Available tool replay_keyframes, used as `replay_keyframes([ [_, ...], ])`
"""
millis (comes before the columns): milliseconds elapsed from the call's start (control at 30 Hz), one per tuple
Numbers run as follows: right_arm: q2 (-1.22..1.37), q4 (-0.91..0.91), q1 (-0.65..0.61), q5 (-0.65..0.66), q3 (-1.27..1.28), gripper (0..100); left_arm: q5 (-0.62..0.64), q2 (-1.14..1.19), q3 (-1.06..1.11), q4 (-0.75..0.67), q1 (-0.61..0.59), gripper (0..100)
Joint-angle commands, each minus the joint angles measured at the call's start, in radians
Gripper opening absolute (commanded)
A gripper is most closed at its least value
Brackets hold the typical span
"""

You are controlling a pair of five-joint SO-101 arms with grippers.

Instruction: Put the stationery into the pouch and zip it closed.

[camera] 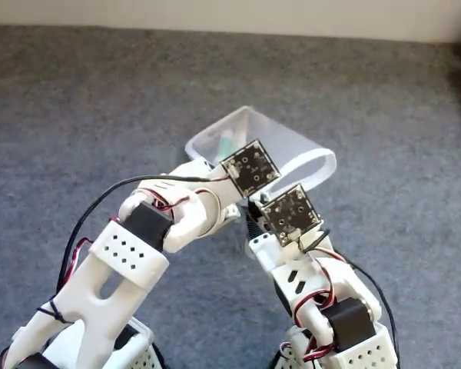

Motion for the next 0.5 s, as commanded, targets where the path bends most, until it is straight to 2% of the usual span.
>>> replay_keyframes([
  [0,-0.021,0.001,0.002,0.008,-0.079,0.5,0.041,-0.010,0.015,-0.083,0.028,24],
  [367,-0.021,0.002,0.002,0.008,-0.079,0.5,0.048,-0.010,0.125,-0.242,0.068,24],
  [467,-0.021,0.004,0.002,0.008,-0.079,0.5,0.046,-0.010,0.150,-0.301,0.071,20],
])
